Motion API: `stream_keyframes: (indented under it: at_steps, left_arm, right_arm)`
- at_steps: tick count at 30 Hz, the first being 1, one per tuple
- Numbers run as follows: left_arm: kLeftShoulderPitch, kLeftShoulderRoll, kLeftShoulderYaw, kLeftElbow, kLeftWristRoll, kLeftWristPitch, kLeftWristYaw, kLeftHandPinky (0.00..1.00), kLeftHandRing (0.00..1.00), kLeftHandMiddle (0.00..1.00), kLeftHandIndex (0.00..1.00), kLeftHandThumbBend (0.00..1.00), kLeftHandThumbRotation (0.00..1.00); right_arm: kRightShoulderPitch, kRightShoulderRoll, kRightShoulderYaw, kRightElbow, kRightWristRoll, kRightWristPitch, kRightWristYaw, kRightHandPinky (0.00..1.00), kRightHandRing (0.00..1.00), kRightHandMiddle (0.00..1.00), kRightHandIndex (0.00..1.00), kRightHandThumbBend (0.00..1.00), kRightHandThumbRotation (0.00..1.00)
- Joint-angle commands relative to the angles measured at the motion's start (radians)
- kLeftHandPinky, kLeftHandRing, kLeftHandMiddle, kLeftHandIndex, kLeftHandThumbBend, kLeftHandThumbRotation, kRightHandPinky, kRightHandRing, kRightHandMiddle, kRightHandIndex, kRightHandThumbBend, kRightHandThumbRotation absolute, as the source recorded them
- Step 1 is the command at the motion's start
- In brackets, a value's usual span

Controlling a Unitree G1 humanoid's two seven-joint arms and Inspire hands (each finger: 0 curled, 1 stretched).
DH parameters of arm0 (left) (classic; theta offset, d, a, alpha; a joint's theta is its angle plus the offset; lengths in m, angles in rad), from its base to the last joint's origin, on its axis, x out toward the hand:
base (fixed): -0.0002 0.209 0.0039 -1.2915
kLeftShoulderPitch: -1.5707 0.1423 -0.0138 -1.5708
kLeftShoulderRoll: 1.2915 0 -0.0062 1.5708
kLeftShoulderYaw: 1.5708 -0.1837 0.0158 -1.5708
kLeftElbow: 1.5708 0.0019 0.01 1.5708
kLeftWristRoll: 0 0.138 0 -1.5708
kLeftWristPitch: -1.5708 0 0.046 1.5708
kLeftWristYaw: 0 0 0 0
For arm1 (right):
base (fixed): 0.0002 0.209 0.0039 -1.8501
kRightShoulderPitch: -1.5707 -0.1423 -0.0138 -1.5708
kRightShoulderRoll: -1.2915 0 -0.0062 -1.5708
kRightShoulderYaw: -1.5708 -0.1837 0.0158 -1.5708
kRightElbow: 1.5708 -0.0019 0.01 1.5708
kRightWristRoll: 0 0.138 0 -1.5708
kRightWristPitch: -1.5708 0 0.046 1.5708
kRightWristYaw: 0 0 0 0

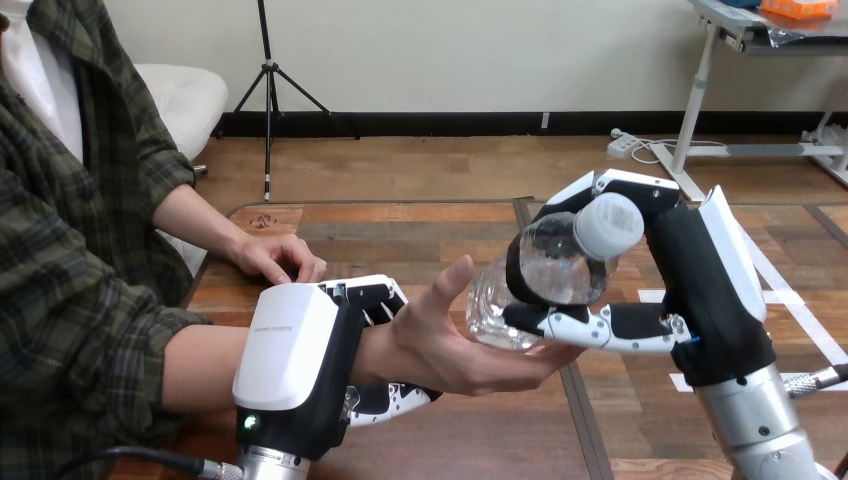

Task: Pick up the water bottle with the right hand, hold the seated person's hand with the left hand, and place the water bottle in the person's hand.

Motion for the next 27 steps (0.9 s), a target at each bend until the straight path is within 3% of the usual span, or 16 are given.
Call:
stream_keyframes:
  at_steps: [1, 27]
  left_arm:
    - [-0.045, -0.014, -0.022, -0.059, 0.004, -0.023, -0.004, 0.23, 0.29, 0.33, 0.34, 0.93, 0.0]
    - [-0.042, -0.006, -0.017, -0.06, 0.008, -0.023, -0.003, 0.24, 0.29, 0.34, 0.35, 0.92, 0.0]
  right_arm:
    - [-0.029, -0.02, -0.018, -0.078, 0.024, -0.017, 0.014, 0.33, 0.38, 0.42, 0.43, 0.69, 0.0]
    - [-0.003, -0.035, 0.003, -0.096, 0.09, 0.02, 0.13, 0.31, 0.36, 0.4, 0.42, 0.7, 0.0]
